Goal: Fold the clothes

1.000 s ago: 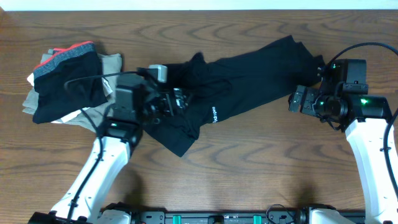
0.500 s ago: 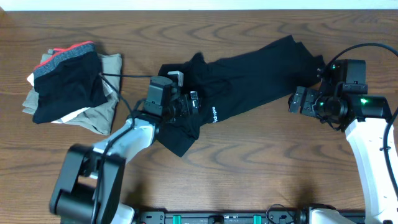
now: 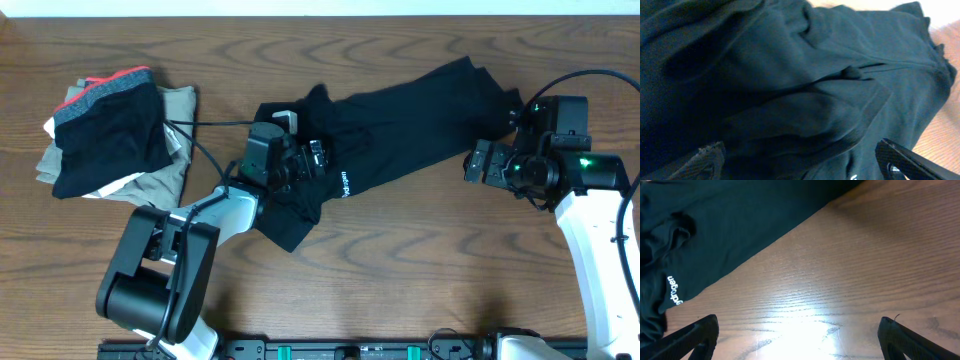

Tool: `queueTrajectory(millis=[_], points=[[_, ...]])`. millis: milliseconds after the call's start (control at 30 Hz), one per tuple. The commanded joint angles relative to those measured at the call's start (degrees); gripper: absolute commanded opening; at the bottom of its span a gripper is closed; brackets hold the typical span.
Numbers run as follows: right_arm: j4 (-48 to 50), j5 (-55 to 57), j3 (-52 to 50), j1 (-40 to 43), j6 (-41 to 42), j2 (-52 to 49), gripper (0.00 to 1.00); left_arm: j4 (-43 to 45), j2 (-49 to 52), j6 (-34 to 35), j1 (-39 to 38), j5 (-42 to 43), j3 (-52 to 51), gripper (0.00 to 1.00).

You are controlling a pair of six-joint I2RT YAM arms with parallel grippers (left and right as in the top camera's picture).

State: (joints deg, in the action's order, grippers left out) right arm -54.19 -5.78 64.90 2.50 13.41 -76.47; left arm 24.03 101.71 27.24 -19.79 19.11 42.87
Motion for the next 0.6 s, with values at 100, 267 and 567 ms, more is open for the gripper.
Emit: queueTrajectory(millis=[100,267,567], points=[[-0.11,-0.46,0.59,0.22,-0.17,-0.33,0.97,2.56,1.49,0.55,-1.57,-0.81,0.61,0.98],[-0.31,-0.46,0.59,0.2,-0.17,-0.33,0.97,2.29,1.49,0.5,-1.55,-2.38,0.61,0.98],[-0.48,-0.46,0.59,0.2,-0.2,-0.33,0.97,1.81,1.51,0.55,-1.57,-5.95,0.61,0.98]])
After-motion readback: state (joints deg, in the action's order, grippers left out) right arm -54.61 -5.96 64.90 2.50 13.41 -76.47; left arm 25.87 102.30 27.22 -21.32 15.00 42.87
